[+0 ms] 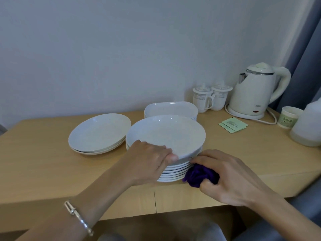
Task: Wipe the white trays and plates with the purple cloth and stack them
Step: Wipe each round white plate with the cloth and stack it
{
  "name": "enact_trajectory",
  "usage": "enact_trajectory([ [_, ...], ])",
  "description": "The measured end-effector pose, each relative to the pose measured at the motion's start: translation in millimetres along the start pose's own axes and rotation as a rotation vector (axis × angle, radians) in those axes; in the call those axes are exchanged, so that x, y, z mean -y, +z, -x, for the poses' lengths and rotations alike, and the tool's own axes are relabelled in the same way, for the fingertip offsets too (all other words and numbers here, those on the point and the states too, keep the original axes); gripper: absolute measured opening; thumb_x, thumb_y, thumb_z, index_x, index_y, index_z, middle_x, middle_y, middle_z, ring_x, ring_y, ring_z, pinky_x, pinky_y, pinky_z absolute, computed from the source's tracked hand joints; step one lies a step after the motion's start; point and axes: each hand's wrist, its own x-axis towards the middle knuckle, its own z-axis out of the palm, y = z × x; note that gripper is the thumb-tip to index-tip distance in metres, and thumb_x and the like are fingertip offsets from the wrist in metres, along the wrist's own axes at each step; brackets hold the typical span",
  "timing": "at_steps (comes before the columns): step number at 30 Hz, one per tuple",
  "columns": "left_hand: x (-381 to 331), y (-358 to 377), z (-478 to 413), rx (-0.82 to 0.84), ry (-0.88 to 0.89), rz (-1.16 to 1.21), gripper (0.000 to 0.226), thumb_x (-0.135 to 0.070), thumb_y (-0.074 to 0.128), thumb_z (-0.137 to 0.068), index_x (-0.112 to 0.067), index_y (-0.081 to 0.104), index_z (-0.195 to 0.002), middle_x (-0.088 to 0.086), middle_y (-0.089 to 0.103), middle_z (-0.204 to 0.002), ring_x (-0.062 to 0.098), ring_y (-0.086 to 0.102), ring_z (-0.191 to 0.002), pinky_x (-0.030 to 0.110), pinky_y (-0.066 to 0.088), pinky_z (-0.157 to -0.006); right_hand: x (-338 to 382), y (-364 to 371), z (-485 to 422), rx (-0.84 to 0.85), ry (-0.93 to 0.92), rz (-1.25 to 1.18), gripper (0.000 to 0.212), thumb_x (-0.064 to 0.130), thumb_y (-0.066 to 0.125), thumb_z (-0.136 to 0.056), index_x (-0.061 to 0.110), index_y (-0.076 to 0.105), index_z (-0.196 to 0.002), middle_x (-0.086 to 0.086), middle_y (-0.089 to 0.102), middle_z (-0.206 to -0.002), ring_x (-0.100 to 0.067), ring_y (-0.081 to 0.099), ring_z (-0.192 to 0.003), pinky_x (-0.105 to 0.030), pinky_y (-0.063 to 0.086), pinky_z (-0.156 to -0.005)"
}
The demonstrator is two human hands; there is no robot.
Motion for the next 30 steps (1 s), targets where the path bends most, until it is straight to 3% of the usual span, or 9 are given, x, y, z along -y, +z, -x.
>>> enact_trajectory([
  [3, 3, 3, -9, -0.091, 0.029, -0.093, 0.075, -0.048, 0.005, -0.102, -0.016, 0.066, -0.071, -0.006, 0.059, -0.051, 0.019, 0.053, -0.042, 0.019, 0.015, -0.041, 0, -2, -2, 0.034, -0.009, 0.017, 0.048, 0.044, 0.043, -0.070, 0.029, 0.065, -0.110, 0.016, 0.063, -0.099, -0.008, 0.054, -0.090, -0.027, 0.053, -0.068],
  [8, 0, -6, -18, -0.364, -0.021, -0.066, 0.067, -0.043, 0.018, -0.104, -0.012, 0.054, -0.056, -0.001, 0.045, -0.039, 0.022, 0.038, -0.032, 0.021, 0.027, -0.040, 9, -11, -3, 0.018, -0.020, 0.030, 0.057, 0.047, 0.040, -0.071, 0.026, 0.065, -0.117, 0.012, 0.064, -0.106, -0.007, 0.057, -0.092, -0.023, 0.052, -0.070],
  [11, -6, -41, -37, -0.465, -0.274, 0.215, 0.053, -0.035, 0.038, -0.101, -0.019, 0.044, -0.052, 0.013, 0.044, -0.043, 0.030, 0.044, -0.044, 0.030, 0.029, -0.051, 20, -24, -20, -0.129, -0.043, 0.039, 0.056, 0.045, 0.043, -0.069, 0.022, 0.068, -0.114, 0.008, 0.065, -0.104, -0.011, 0.059, -0.088, -0.026, 0.049, -0.066],
  [13, -4, -60, -48, -0.556, -0.539, 0.418, 0.053, -0.031, 0.044, -0.101, -0.021, 0.033, -0.050, 0.009, 0.037, -0.045, 0.022, 0.035, -0.046, 0.032, 0.022, -0.056, 28, -33, -39, -0.217, -0.044, 0.049, 0.057, 0.045, 0.042, -0.067, 0.022, 0.068, -0.112, 0.008, 0.065, -0.103, -0.015, 0.059, -0.088, -0.027, 0.044, -0.065],
  [15, 8, -70, -52, -0.670, -0.758, 0.651, 0.048, -0.038, 0.045, -0.099, -0.018, 0.035, -0.056, 0.005, 0.035, -0.055, 0.018, 0.032, -0.052, 0.031, 0.023, -0.057, 33, -40, -59, -0.296, -0.042, 0.057, 0.058, 0.046, 0.041, -0.066, 0.023, 0.068, -0.111, 0.007, 0.064, -0.105, -0.018, 0.059, -0.092, -0.029, 0.045, -0.069],
  [18, 26, -73, -48, -0.858, -0.906, 1.100, 0.036, -0.044, 0.047, -0.097, -0.015, 0.050, -0.076, 0.007, 0.044, -0.070, 0.015, 0.043, -0.063, 0.029, 0.037, -0.062, 36, -54, -83, -0.404, -0.017, 0.031, 0.053, 0.045, 0.044, -0.067, 0.023, 0.066, -0.110, 0.005, 0.063, -0.106, -0.022, 0.059, -0.096, -0.036, 0.050, -0.078],
  [21, 34, -61, -38, -0.910, -1.065, 1.385, 0.032, -0.037, 0.046, -0.099, -0.015, 0.057, -0.080, -0.004, 0.061, -0.064, 0.010, 0.059, -0.053, 0.021, 0.049, -0.056, 38, -66, -100, -0.498, 0.046, -0.047, 0.048, 0.042, 0.047, -0.068, 0.024, 0.063, -0.109, 0.007, 0.061, -0.105, -0.018, 0.057, -0.096, -0.039, 0.049, -0.082],
  [25, 44, -37, -29, -0.915, -1.211, 1.646, 0.024, -0.034, 0.049, -0.099, -0.015, 0.060, -0.092, 0.005, 0.071, -0.101, 0.021, 0.068, -0.086, 0.039, 0.054, -0.083, 36, -58, -115, -0.442, 0.106, -0.132, 0.038, 0.039, 0.054, -0.070, 0.026, 0.057, -0.106, 0.009, 0.059, -0.104, -0.015, 0.054, -0.095, -0.038, 0.048, -0.085],
  [30, 42, -18, -27, -0.861, -1.274, 1.673, 0.025, -0.035, 0.050, -0.099, -0.013, 0.061, -0.094, 0.005, 0.070, -0.095, 0.023, 0.066, -0.087, 0.039, 0.053, -0.083, 30, -5, -128, -0.315, 0.091, -0.187, 0.036, 0.030, 0.061, -0.081, 0.022, 0.059, -0.115, 0.007, 0.056, -0.118, -0.014, 0.049, -0.111, -0.032, 0.040, -0.097],
])
